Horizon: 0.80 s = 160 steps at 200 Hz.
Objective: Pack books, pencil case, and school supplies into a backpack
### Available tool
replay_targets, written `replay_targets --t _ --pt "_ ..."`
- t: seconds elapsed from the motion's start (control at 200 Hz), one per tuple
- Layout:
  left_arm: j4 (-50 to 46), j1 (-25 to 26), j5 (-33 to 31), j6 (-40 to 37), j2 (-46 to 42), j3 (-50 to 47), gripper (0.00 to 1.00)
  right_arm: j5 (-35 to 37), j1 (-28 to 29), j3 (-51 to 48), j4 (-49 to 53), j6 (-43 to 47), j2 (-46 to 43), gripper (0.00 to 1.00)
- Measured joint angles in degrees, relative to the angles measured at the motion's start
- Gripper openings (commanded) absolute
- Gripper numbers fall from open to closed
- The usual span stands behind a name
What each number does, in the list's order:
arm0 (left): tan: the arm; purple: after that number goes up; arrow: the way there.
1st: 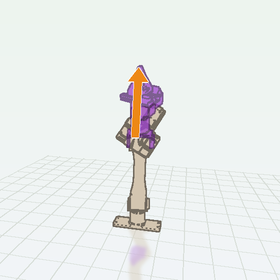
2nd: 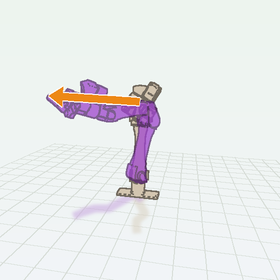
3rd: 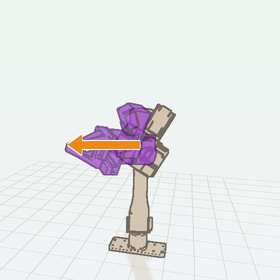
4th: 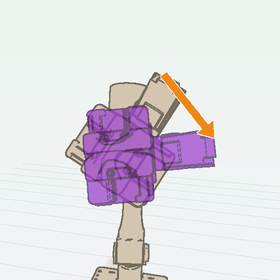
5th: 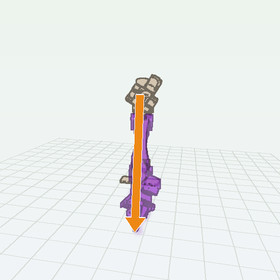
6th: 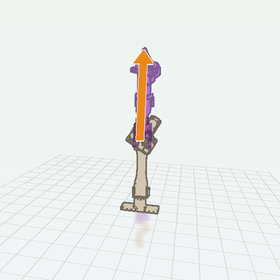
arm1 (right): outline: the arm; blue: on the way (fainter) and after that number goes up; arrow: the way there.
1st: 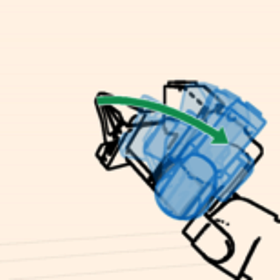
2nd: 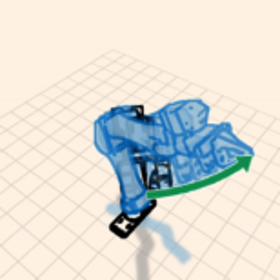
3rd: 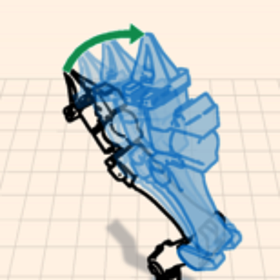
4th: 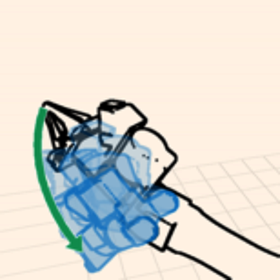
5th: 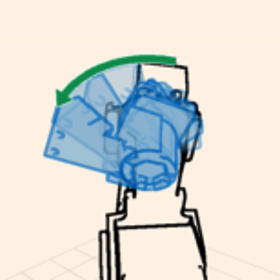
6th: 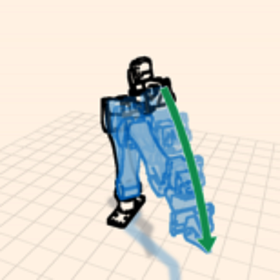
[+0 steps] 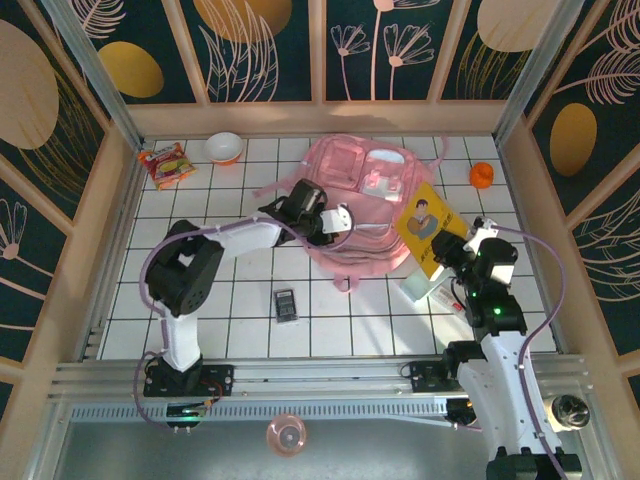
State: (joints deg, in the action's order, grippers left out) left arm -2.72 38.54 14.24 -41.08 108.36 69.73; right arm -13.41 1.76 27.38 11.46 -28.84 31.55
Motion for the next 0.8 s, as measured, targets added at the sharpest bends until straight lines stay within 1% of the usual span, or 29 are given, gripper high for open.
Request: replay_targets --t 0.13,0.255,0.365,0.525,0.666,0.726,0.801 --pt "-0.37 0.0 -2.03 7.3 -7.3 -5.55 0.0 -0.59 0.0 2.14 -0.07 0.52 1.97 0.0" --pt "-0.11 0.0 -4.61 16.57 -13.31 -8.87 0.0 -1.46 0.0 3.45 -0.5 1.11 4.33 0.0" --pt "1.01 0.0 -6.27 24.57 -16.96 -10.82 0.0 -0.07 0.0 3.74 -0.57 -1.07 5.33 0.0" --pt "1.01 -0.02 -8.37 35.01 -19.1 -10.47 0.0 5.53 0.0 5.81 1.55 -5.25 4.68 0.0" --pt "0.35 -0.02 -10.08 42.16 -20.44 -7.78 0.0 10.84 0.0 9.22 4.85 -8.44 0.85 0.0" --pt "-0.11 -0.02 -10.82 44.68 -21.05 -6.32 0.0 11.98 0.0 10.86 6.4 -9.81 -0.37 0.0" --pt "-0.96 -0.17 -11.89 47.56 -21.38 -4.11 0.0 11.63 0.0 12.41 8.15 -11.58 -1.05 0.0"
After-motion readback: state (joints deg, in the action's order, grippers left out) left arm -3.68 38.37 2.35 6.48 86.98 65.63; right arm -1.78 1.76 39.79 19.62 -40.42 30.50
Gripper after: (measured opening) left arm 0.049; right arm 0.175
